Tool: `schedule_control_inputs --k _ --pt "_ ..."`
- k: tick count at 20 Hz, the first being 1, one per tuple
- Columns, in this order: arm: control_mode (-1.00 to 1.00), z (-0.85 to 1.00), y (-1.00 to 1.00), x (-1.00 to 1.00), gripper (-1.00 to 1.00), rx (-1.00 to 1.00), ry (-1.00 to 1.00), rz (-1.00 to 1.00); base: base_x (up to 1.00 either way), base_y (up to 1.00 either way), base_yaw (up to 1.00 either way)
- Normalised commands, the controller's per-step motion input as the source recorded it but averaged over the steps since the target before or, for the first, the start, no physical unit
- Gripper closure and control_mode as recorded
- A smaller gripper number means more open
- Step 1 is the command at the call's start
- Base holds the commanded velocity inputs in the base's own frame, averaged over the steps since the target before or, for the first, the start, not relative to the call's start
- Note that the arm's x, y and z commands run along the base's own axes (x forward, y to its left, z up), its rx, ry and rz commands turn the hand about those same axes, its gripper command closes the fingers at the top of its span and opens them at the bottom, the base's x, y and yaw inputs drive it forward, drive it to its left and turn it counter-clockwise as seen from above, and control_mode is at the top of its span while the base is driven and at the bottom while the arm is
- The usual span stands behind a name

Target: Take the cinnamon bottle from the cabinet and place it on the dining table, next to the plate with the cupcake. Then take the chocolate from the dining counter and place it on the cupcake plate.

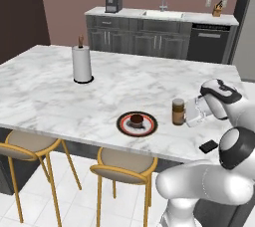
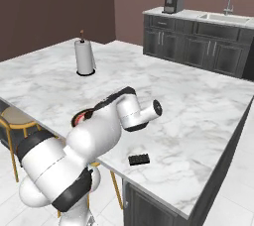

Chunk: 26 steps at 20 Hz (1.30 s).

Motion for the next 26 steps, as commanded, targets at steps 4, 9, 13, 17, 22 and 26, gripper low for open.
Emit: schedule_control_inputs --k 4,9,13,17,22,26 --pt "-1.0 -0.18 0.05 0.31 1.0 -0.03 0.0 -0.1 0.0 0.0 0.0" --pt "-1.0 -0.14 -0.01 0.3 1.0 0.0 0.0 -0.06 0.0 0.0 0.0" --pt "-1.0 -0.15 -0.02 0.21 1.0 0.0 0.0 -0.02 0.0 0.0 0.0" --pt "-1.0 -0.18 0.0 0.19 1.0 0.0 0.0 0.0 0.0 0.0 0.0" --pt "-1.0 -0.12 -0.03 0.19 1.0 0.0 0.0 0.0 0.0 0.0 0.0" --pt "-1.0 -0.07 -0.1 0.24 1.0 0.0 0.0 0.0 0.0 0.0 0.0"
